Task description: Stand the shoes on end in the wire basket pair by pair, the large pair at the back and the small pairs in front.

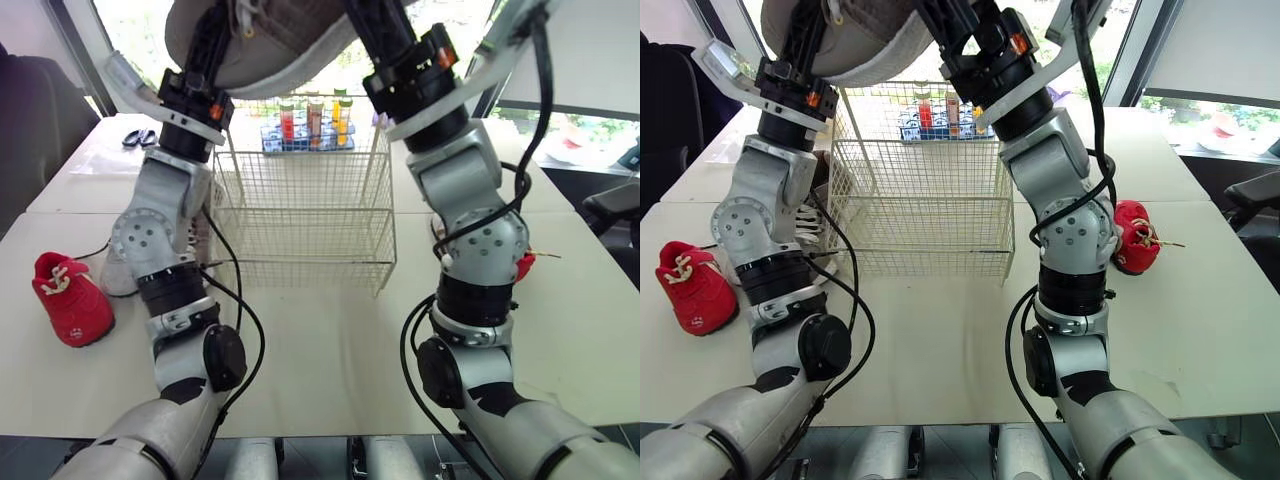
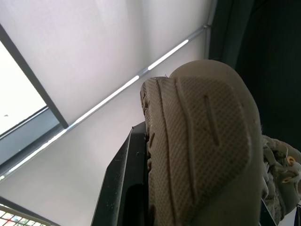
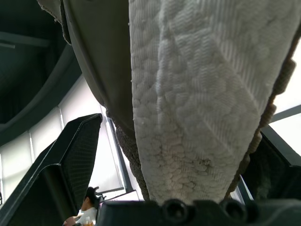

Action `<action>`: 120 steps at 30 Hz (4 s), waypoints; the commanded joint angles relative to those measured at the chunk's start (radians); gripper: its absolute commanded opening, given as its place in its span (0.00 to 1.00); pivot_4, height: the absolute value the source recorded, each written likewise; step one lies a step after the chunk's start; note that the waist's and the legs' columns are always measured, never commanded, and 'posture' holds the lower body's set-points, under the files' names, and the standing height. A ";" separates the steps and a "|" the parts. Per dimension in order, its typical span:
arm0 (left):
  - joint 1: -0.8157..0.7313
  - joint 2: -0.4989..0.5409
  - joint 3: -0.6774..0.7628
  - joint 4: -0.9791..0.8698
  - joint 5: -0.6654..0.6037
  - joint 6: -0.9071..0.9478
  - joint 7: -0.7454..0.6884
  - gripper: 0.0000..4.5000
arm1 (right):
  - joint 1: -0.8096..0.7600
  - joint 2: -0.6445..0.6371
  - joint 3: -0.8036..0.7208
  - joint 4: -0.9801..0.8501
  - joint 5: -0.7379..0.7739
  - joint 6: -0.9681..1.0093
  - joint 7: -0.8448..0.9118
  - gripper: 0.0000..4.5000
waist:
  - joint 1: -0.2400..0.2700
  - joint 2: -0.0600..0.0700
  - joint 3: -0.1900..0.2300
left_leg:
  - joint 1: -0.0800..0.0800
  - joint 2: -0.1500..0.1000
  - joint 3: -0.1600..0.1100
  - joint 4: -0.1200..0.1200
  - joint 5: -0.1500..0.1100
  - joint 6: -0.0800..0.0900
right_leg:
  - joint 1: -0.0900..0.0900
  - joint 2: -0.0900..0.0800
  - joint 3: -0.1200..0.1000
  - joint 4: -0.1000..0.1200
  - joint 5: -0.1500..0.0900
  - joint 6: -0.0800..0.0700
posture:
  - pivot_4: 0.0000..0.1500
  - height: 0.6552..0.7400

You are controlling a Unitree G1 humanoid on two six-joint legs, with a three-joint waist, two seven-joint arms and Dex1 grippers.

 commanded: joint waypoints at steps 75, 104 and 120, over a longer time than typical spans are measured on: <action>0.466 0.801 -0.133 -0.509 -0.009 0.270 -0.068 1.00 | -0.639 -0.661 0.052 1.390 -0.885 -0.593 1.167 0.99 | -0.026 0.004 0.005 | 0.001 0.000 0.005 -0.010 0.000 -0.001 | -0.003 -0.001 0.003 -0.006 0.000 0.000 | 1.00 0.00; -0.312 0.808 -0.739 0.902 1.044 0.095 -0.615 1.00 | 0.229 -0.951 -0.113 -0.423 0.192 0.952 0.687 0.99 | 0.025 -0.005 0.003 | 0.000 0.000 0.003 -0.006 0.001 -0.003 | 0.001 -0.002 -0.001 -0.010 -0.001 -0.005 | 1.00 0.00; -0.346 0.588 -0.727 1.156 1.273 0.012 -0.633 0.49 | 0.331 -1.054 -0.068 -0.451 0.118 0.775 0.598 1.00 | 0.030 -0.005 0.002 | 0.002 0.001 0.003 -0.005 0.001 -0.003 | 0.003 -0.002 -0.002 -0.010 -0.001 -0.005 | 1.00 0.00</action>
